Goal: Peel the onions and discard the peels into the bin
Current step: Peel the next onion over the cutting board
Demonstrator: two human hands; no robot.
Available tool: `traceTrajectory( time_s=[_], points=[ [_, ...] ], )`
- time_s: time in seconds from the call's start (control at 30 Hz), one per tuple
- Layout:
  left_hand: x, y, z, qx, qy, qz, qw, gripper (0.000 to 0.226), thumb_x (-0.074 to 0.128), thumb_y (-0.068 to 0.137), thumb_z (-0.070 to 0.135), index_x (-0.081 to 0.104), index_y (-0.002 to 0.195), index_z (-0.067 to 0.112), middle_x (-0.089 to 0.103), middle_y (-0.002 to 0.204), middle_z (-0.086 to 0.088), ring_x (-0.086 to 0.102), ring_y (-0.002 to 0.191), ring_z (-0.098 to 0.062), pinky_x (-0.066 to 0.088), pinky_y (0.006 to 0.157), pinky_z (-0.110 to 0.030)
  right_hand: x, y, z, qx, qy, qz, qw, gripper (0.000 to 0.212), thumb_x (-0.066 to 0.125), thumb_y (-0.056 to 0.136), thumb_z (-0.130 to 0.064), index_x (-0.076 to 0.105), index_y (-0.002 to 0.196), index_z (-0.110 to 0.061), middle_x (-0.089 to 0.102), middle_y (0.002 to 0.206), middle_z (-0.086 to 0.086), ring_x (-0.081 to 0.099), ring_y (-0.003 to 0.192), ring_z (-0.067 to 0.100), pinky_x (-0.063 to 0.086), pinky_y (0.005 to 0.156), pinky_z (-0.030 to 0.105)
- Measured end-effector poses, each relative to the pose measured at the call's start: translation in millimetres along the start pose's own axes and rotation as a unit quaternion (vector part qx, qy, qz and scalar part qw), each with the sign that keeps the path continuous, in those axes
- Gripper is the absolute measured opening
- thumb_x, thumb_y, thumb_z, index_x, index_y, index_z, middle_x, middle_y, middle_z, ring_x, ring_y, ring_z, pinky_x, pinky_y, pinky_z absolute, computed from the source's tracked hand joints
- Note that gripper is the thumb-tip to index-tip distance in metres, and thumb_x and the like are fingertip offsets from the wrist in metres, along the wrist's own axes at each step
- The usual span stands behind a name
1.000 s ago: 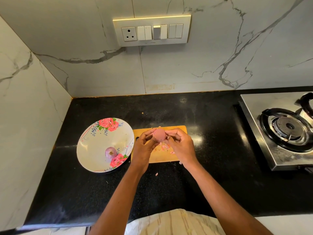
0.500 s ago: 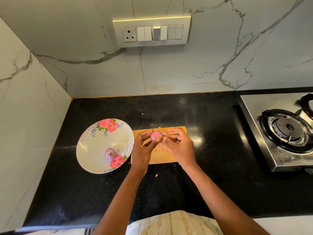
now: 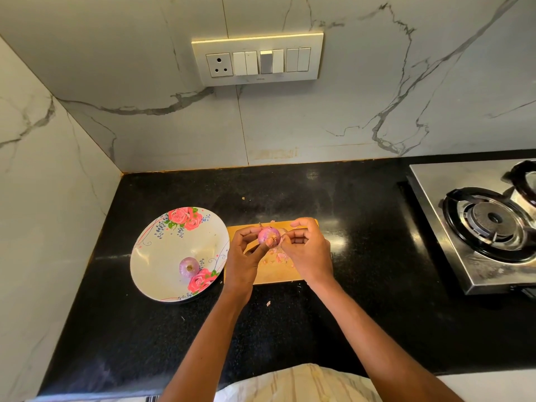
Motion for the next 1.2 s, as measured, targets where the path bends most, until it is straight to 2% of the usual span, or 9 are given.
traceTrajectory(
  time_s=[0.1, 0.17, 0.23, 0.27, 0.37, 0.53, 0.73, 0.93, 1.2],
  points=[
    [0.2, -2.2, 1.2, -0.027, -0.057, -0.034, 0.997, 0.055, 0.079, 0.077, 0.041, 0.059, 0.125, 0.023, 0.070, 0.122, 0.004, 0.066, 0.117, -0.014, 0.054, 0.102, -0.040, -7.9, 7.1, 9.4, 0.025, -0.021, 0.006, 0.999, 0.017, 0.082, 0.085, -0.024, 0.068, 0.093, -0.028, 0.068, 0.086, -0.019, 0.065, 0.080, -0.004, 0.050, 0.067, 0.007],
    [1.2, -2.9, 4.6, -0.038, -0.094, -0.054, 0.993, 0.057, 0.078, 0.076, 0.037, 0.058, 0.126, 0.018, 0.069, 0.125, -0.003, 0.066, 0.119, -0.021, 0.053, 0.104, -0.043, -9.3, 10.4, 18.4, 0.041, -0.026, -0.009, 0.999, 0.011, 0.074, 0.092, -0.020, 0.070, 0.093, -0.030, 0.069, 0.088, -0.018, 0.067, 0.083, 0.000, 0.055, 0.073, 0.013],
    [1.7, -2.8, 6.5, -0.045, -0.111, -0.060, 0.991, 0.052, 0.076, 0.078, 0.032, 0.058, 0.125, 0.018, 0.068, 0.126, -0.005, 0.066, 0.119, -0.023, 0.053, 0.104, -0.041, -5.9, 11.7, 24.7, 0.051, -0.016, -0.030, 0.998, 0.012, 0.065, 0.099, -0.017, 0.072, 0.099, -0.027, 0.074, 0.091, -0.010, 0.072, 0.084, 0.008, 0.061, 0.078, 0.027],
    [1.6, -2.4, 6.8, -0.048, -0.112, -0.058, 0.991, 0.049, 0.075, 0.079, 0.030, 0.058, 0.124, 0.019, 0.068, 0.125, -0.004, 0.066, 0.119, -0.022, 0.053, 0.103, -0.039, -2.9, 11.5, 24.0, 0.046, -0.012, -0.046, 0.998, 0.011, 0.064, 0.099, -0.017, 0.074, 0.104, -0.022, 0.075, 0.093, -0.006, 0.073, 0.083, 0.008, 0.062, 0.079, 0.029],
    [1.9, -0.6, 5.8, -0.043, -0.083, -0.055, 0.994, 0.051, 0.076, 0.077, 0.035, 0.059, 0.123, 0.023, 0.067, 0.126, -0.001, 0.065, 0.119, -0.019, 0.053, 0.104, -0.040, 3.1, 8.4, 10.4, -0.008, -0.017, -0.078, 0.997, 0.022, 0.067, 0.098, -0.015, 0.074, 0.119, -0.017, 0.075, 0.109, -0.007, 0.068, 0.100, 0.000, 0.056, 0.086, 0.017],
    [-1.7, 2.2, 5.6, -0.021, -0.050, -0.044, 0.998, 0.056, 0.078, 0.075, 0.037, 0.059, 0.125, 0.022, 0.066, 0.128, 0.001, 0.064, 0.119, -0.017, 0.054, 0.102, -0.041, 6.1, 4.6, 1.9, -0.045, 0.012, -0.091, 0.995, 0.030, 0.072, 0.094, -0.018, 0.072, 0.124, -0.017, 0.073, 0.120, -0.007, 0.068, 0.109, 0.002, 0.058, 0.095, 0.030],
    [-2.2, 2.6, 6.6, -0.019, -0.045, -0.046, 0.998, 0.052, 0.077, 0.078, 0.036, 0.060, 0.125, 0.021, 0.069, 0.124, 0.005, 0.066, 0.116, -0.013, 0.055, 0.100, -0.038, 6.8, 5.3, 8.7, -0.037, 0.028, -0.076, 0.996, 0.024, 0.072, 0.095, -0.018, 0.076, 0.118, -0.013, 0.076, 0.111, -0.002, 0.072, 0.103, 0.011, 0.061, 0.091, 0.042],
    [-4.0, 2.5, 6.1, -0.022, -0.042, -0.053, 0.997, 0.047, 0.075, 0.081, 0.033, 0.062, 0.124, 0.021, 0.072, 0.118, 0.010, 0.067, 0.115, -0.013, 0.056, 0.097, -0.033, 6.7, 4.1, 9.3, -0.048, 0.012, -0.076, 0.996, 0.021, 0.072, 0.095, -0.017, 0.077, 0.115, -0.012, 0.077, 0.106, -0.003, 0.073, 0.099, 0.011, 0.062, 0.087, 0.041],
    [-2.1, -3.0, 5.7, -0.028, -0.058, -0.062, 0.996, 0.046, 0.073, 0.082, 0.032, 0.062, 0.125, 0.020, 0.072, 0.118, 0.012, 0.067, 0.116, -0.012, 0.056, 0.098, -0.033, 5.0, 4.2, 11.4, -0.048, -0.009, -0.049, 0.998, 0.016, 0.073, 0.092, -0.009, 0.077, 0.107, -0.011, 0.077, 0.099, -0.003, 0.072, 0.092, 0.010, 0.062, 0.083, 0.036]
  ],
)
Point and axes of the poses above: each hand's wrist, its own y-axis towards the middle knuckle, its own x-axis out of the palm, z = x × y, the point moved 6 cm from there along y, towards the middle knuckle
